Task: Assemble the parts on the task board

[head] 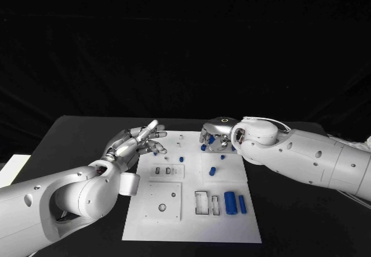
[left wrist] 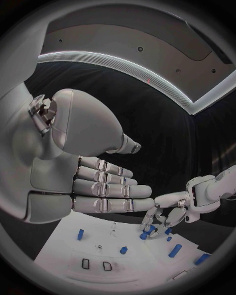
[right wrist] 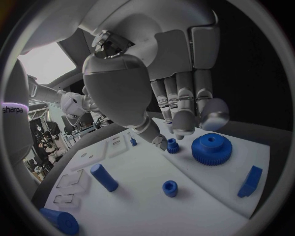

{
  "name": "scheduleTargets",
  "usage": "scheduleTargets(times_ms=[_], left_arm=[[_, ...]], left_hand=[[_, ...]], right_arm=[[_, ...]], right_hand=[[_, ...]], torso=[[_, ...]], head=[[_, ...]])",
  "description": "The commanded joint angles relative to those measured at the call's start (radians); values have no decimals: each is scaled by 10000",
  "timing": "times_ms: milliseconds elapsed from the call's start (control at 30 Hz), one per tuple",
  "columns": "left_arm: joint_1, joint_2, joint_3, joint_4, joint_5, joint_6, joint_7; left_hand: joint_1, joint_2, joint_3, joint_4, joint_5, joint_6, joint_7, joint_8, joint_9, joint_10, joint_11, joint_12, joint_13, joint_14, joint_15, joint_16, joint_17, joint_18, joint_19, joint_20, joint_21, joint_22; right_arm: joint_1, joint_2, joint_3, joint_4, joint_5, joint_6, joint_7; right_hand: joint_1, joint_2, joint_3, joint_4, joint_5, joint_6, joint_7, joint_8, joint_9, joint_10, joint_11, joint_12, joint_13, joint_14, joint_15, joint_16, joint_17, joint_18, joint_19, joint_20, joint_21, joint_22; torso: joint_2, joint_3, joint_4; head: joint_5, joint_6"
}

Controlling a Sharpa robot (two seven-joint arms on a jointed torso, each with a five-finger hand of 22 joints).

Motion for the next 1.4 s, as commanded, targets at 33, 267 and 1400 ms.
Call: scheduleTargets(times_ms=[33,267,1400], left_arm=[[27,-5,10,30,20,204,49],[50,-20,11,49,20,206,38],[107,-36,15,87,20,216,-34]], left_hand=[[4,67,-52,9,-41,-11,54,-46,-12,6,82,-47,-13,-84,-10,63,9,76,-66,-28,44,9],[4,67,-52,9,-41,-11,54,-46,-12,6,82,-47,-13,-84,-10,63,9,76,-66,-28,44,9],[69,121,-42,-55,-40,-22,64,-90,-11,-18,95,-95,-13,-132,1,98,93,82,-119,-11,87,36]], right_arm=[[-23,64,-4,-86,-177,201,-18],[-41,128,-8,-137,-192,149,-3],[-56,383,-17,-395,-326,488,-148]], right_hand=[[46,-46,22,42,-51,-61,11,-22,17,-82,-19,-13,-13,134,45,67,32,-162,54,20,58,30],[57,11,84,98,-42,-46,21,-18,21,-82,-11,-9,-13,122,53,157,101,-166,38,29,121,88],[232,292,975,612,-573,678,-93,116,233,688,-175,-4,23,91,-55,1093,927,-286,141,-48,899,1052]], torso=[[35,0,12],[41,7,5],[113,-6,-9]], head=[[9,5],[65,-45],[121,-178]])
